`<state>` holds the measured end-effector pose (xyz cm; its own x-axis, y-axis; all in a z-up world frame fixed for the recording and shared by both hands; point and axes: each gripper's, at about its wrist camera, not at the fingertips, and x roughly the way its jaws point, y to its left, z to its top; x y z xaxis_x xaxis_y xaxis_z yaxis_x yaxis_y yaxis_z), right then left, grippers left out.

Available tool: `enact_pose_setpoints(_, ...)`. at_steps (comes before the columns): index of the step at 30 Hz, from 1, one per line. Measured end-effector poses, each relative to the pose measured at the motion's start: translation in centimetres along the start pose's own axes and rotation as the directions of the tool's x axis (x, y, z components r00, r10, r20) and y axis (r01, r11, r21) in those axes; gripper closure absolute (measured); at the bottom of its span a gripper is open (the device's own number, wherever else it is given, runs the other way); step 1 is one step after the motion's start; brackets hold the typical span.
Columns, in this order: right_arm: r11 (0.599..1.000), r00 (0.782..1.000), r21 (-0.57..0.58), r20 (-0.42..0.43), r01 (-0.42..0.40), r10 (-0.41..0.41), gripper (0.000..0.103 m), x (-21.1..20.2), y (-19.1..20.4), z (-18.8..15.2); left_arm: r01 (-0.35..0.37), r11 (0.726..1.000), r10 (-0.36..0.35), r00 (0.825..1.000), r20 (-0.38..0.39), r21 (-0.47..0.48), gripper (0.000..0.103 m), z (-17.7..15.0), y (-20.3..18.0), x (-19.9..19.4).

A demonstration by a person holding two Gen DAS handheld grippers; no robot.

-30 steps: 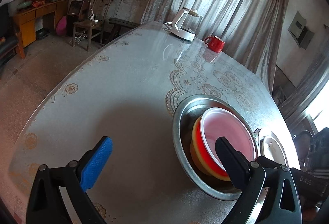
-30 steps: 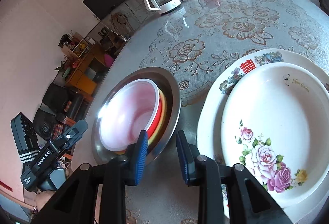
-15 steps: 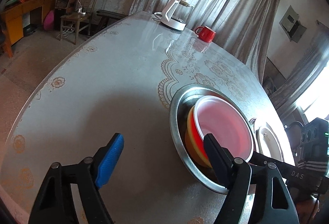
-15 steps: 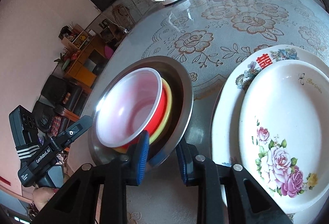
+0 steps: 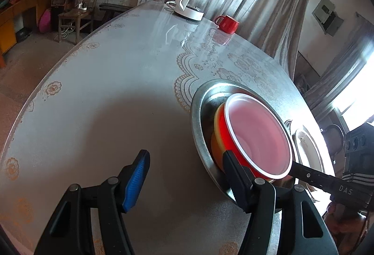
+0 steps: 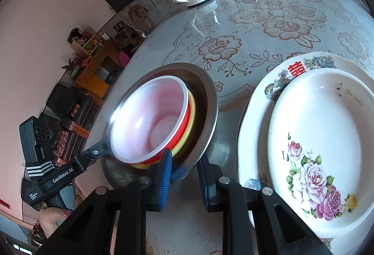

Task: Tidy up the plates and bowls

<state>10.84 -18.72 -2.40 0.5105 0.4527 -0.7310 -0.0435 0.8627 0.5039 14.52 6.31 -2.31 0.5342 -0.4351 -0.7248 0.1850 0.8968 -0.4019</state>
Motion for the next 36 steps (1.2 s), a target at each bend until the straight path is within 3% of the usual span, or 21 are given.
enact_pose_setpoints(9,1.0,1.0,0.005,-0.014,0.005,-0.005,0.082,0.6,0.1,0.4,0.104,0.994,-0.105,0.993,-0.062,-0.021,0.04,0.5,0.7,1.3)
enact_pose_setpoints(12,1.0,1.0,-0.011,-0.006,0.005,-0.005,0.083,0.7,0.3,0.3,0.166,0.986,-0.167,0.985,-0.052,-0.016,0.059,0.4,0.3,1.2)
enact_pose_setpoints(14,1.0,1.0,-0.027,0.005,0.009,-0.009,0.083,0.6,0.4,0.2,0.193,0.981,-0.192,0.981,-0.041,0.029,0.077,0.4,-0.5,0.9)
enact_pose_setpoints(17,0.999,1.0,-0.039,0.009,0.003,-0.002,0.083,0.5,0.4,0.2,0.129,0.982,-0.128,0.992,-0.022,0.135,0.078,0.1,-2.0,0.5)
enact_pose_setpoints(32,1.0,1.0,-0.03,-0.013,0.0,-0.001,0.082,0.4,0.2,0.3,0.201,0.978,-0.194,0.975,-0.109,0.056,0.077,0.7,-1.1,1.0)
enact_pose_setpoints(36,0.998,1.0,-0.058,0.006,0.013,-0.012,0.082,0.4,0.6,0.2,0.143,0.977,-0.136,0.989,-0.051,0.156,0.075,-0.2,-2.3,0.4)
